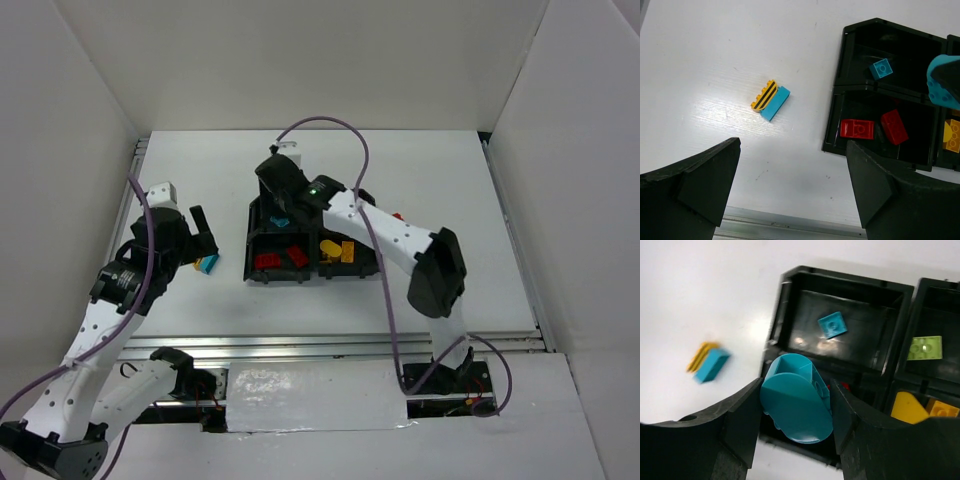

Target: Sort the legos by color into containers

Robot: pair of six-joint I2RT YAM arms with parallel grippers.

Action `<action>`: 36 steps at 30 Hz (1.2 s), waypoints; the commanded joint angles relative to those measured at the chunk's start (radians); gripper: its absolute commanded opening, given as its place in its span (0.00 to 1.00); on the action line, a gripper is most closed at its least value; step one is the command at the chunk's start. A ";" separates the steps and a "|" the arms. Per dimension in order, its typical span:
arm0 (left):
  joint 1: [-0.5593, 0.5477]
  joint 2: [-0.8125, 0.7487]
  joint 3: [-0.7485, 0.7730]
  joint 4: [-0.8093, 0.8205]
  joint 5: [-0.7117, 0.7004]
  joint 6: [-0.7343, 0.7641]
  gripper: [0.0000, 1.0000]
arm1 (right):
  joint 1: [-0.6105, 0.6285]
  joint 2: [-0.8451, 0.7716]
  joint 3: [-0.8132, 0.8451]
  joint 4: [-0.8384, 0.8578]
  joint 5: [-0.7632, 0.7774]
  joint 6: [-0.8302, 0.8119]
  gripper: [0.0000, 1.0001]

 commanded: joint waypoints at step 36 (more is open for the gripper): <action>0.107 0.594 -0.052 0.124 -0.153 -0.401 0.99 | 0.023 -0.515 -0.532 0.165 -0.113 0.043 1.00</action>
